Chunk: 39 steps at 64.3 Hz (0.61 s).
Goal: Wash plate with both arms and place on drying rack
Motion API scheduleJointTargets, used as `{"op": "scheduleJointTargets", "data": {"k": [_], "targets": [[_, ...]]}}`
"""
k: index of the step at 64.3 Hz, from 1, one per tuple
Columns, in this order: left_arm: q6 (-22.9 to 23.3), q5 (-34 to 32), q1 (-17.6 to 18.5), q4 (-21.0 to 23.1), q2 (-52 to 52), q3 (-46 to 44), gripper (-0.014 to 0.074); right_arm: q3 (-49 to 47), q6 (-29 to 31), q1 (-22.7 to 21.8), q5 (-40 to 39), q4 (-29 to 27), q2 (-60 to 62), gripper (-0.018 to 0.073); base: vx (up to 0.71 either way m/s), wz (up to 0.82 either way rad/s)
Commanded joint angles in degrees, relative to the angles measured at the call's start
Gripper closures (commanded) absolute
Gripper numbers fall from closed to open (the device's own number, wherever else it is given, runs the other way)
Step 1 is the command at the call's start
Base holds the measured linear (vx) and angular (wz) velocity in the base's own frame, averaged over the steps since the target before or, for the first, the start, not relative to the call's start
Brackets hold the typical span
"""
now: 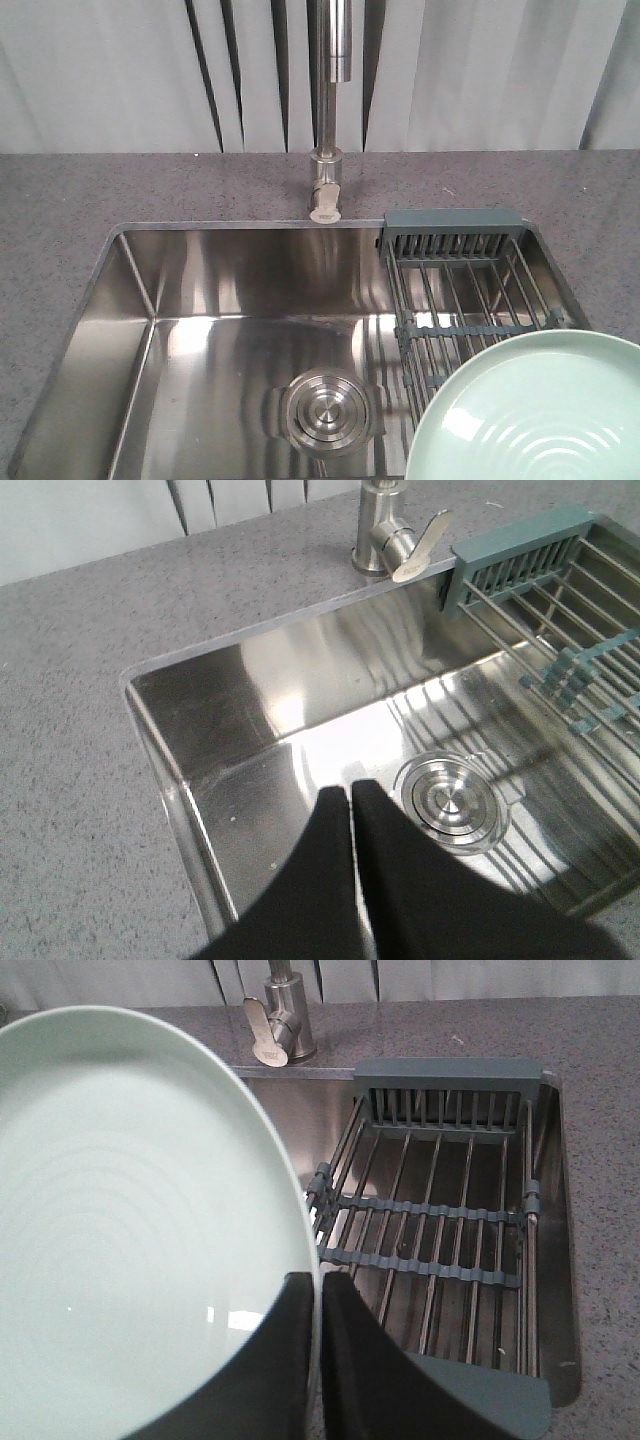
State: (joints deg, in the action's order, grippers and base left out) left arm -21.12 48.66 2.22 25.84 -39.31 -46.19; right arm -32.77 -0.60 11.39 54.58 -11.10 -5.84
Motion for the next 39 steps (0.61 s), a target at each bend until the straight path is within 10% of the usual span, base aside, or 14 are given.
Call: {"op": "scheduleJointTargets", "data": {"k": [1,39], "targets": [[0.1,-9.9,0.1,2.2,6.9,7.5,0.0603,-1.3,0.0,-0.3,-4.4,-0.1,-1.2,0.0561,0.0,0.0],[0.1,-23.2,0.1,7.0,16.8,23.1,0.0603,-4.4,-0.9,-0.3,-5.2,-0.1,-7.4,0.0561,0.0,0.0]]}}
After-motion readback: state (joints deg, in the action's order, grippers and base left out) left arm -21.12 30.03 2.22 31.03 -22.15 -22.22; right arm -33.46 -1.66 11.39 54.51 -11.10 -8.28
